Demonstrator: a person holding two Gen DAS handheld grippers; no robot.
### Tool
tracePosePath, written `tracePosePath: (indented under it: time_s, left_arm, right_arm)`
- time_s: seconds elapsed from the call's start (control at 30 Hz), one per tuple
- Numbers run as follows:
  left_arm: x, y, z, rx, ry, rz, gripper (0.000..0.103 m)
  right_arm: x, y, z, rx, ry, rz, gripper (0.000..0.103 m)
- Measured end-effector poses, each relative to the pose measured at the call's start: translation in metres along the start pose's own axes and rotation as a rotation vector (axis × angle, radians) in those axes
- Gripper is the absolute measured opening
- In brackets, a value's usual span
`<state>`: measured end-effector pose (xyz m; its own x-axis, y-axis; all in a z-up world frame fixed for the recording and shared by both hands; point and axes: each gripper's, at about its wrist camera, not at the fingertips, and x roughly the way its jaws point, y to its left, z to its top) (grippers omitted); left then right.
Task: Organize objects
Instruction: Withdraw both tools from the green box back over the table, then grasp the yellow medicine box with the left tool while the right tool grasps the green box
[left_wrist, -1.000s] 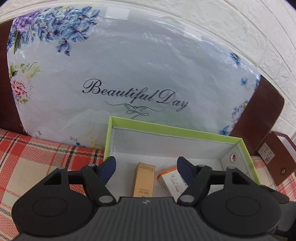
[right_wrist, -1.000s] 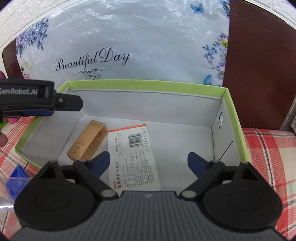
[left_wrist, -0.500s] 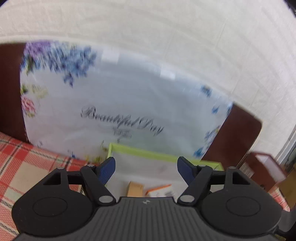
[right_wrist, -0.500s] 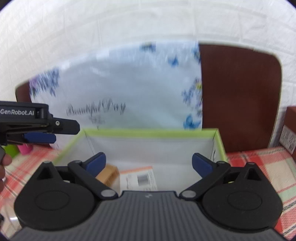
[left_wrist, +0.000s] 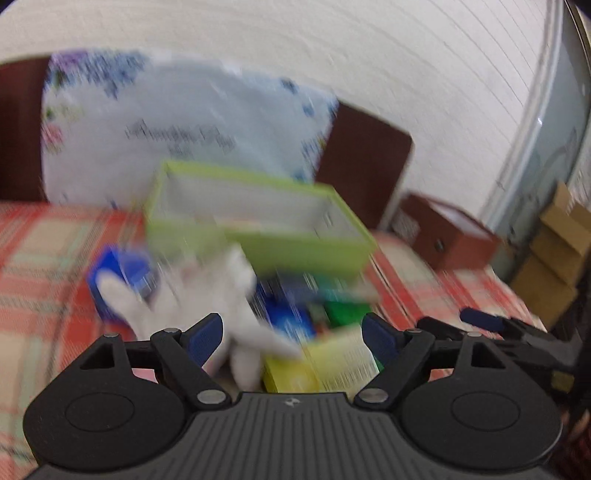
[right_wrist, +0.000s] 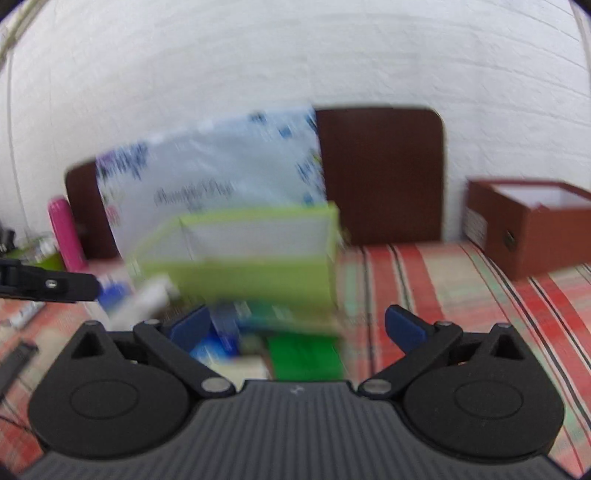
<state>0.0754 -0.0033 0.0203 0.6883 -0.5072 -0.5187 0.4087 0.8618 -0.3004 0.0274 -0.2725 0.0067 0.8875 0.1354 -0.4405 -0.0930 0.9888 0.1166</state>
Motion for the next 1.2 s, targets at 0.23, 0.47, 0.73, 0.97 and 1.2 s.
tracePosePath:
  time_s: [0.23,0.47,0.73,0.97,1.2]
  left_arm:
    - [0.026,-0.026,-0.020,0.114,0.055,-0.093,0.086]
    - [0.073,-0.042,0.001,0.314,0.065,-0.096,0.086]
    - [0.088,-0.025,-0.026,0.290,0.208,-0.047,0.086]
    - [0.073,-0.036,-0.051,0.262,0.251,-0.081,0.086]
    - [0.082,-0.056,-0.057,0.267,0.253,-0.044,0.086]
  right_arm:
    - [-0.010,-0.009,-0.054,-0.008,0.133,-0.072,0.103]
    - [-0.005,0.011,-0.058,-0.102,0.134,-0.042,0.103]
    - [0.009,0.007,-0.062,-0.165,0.163,-0.029,0.097]
    - [0.022,-0.005,-0.063,-0.192,0.218,0.005,0.065]
    - [-0.007,-0.024,-0.070,-0.161,0.232,-0.021,0.057]
